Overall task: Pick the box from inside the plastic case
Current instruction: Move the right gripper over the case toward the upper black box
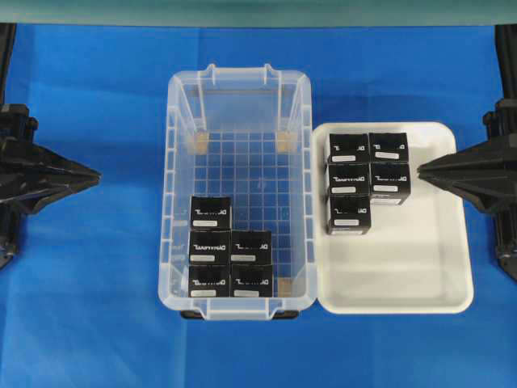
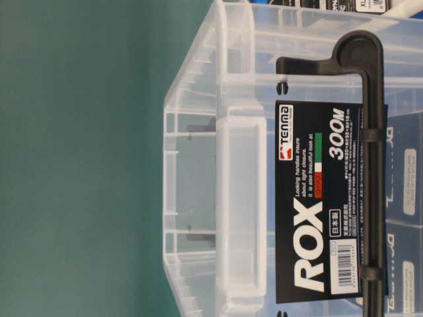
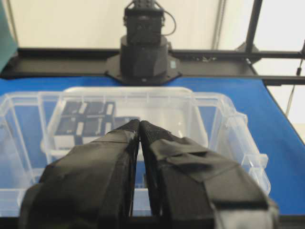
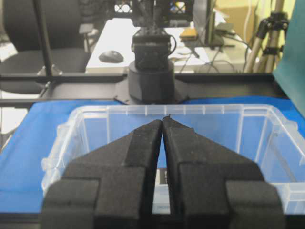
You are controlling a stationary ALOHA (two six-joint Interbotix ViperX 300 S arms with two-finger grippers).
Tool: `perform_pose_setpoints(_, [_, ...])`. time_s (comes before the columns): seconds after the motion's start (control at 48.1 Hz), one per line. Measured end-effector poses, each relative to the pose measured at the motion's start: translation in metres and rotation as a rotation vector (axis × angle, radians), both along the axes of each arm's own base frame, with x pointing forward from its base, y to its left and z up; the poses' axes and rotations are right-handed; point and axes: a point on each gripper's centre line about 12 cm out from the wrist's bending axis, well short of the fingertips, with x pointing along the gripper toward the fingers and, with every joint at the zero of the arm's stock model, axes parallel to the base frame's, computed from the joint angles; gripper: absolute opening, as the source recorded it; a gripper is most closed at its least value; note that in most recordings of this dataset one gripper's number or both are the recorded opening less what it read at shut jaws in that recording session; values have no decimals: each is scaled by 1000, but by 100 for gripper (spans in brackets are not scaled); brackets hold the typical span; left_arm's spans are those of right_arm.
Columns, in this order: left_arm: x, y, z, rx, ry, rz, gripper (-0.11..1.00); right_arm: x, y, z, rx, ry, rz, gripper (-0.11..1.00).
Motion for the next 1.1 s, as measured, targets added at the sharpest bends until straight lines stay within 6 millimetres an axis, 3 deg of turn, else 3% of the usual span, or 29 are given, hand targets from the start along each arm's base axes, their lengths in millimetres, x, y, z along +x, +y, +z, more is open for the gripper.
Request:
perform_pose_setpoints(0.187, [5, -5, 21, -14, 14, -24, -4, 5, -1, 10, 110, 56, -5, -3])
perform_pose_setpoints(0.52, [13, -6, 36, -13, 247, -26, -5, 43, 1, 56, 211, 292, 2, -3])
perform_pose_setpoints(0.707, [13, -6, 36, -10, 347, -24, -5, 87, 4, 60, 212, 583, -3, -3])
perform_pose_setpoints(1.103, [3, -6, 41, -8, 440, -22, -5, 184, 4, 36, 72, 1184, 28, -3])
